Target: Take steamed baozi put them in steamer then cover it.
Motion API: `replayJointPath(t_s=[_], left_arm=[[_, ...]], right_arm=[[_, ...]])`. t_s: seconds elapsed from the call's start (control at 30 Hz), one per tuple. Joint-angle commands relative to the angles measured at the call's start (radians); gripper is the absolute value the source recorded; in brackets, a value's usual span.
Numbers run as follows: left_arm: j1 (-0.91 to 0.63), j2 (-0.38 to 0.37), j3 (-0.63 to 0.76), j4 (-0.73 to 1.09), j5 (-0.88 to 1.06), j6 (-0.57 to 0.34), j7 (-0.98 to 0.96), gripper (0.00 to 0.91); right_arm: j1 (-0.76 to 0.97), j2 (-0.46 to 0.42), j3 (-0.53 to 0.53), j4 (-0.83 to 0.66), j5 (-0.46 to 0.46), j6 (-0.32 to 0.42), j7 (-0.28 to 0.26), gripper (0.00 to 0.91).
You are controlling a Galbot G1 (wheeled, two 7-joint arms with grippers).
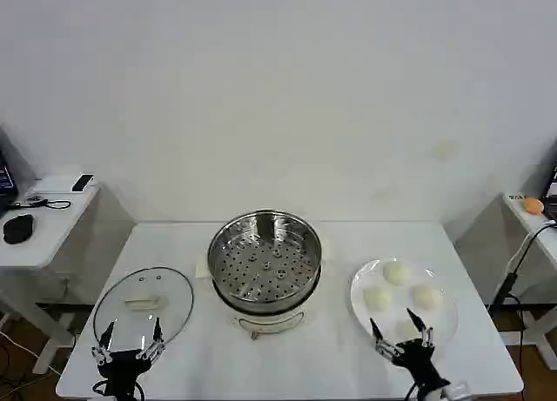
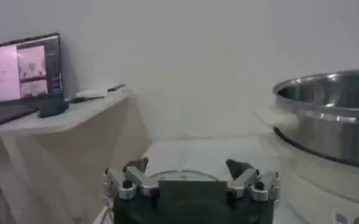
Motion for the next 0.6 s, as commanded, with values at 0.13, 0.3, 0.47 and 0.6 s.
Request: replayJointPath(t_s=[0.13, 0.3, 0.47, 0.6], left_arm=[[-0.017, -0.006, -0.085, -0.041, 0.182, 0.125, 0.248, 0.907], [-0.016, -0.007, -0.104, -0.045, 0.182, 0.121, 0.246, 0.907], [-0.009, -0.015, -0.106, -0.045, 0.200, 0.098, 0.250, 0.907], [-0.006, -0.021, -0.101, -0.044, 0.208, 0.091, 0.248, 0.907]], right_arm=[[0.135, -0.207, 0.093, -0.035, -0.099, -0.169, -0.090, 0.907], [0.258, -0.370, 0.112, -0.112, -0.192, -0.262, -0.230, 0.907], [0.368, -0.538, 0.077, -0.190, -0.321, -0.317, -0.443, 0.907], [0.457, -0.660, 0.018, -0.246, -0.402, -0.328, -0.600, 0.907]])
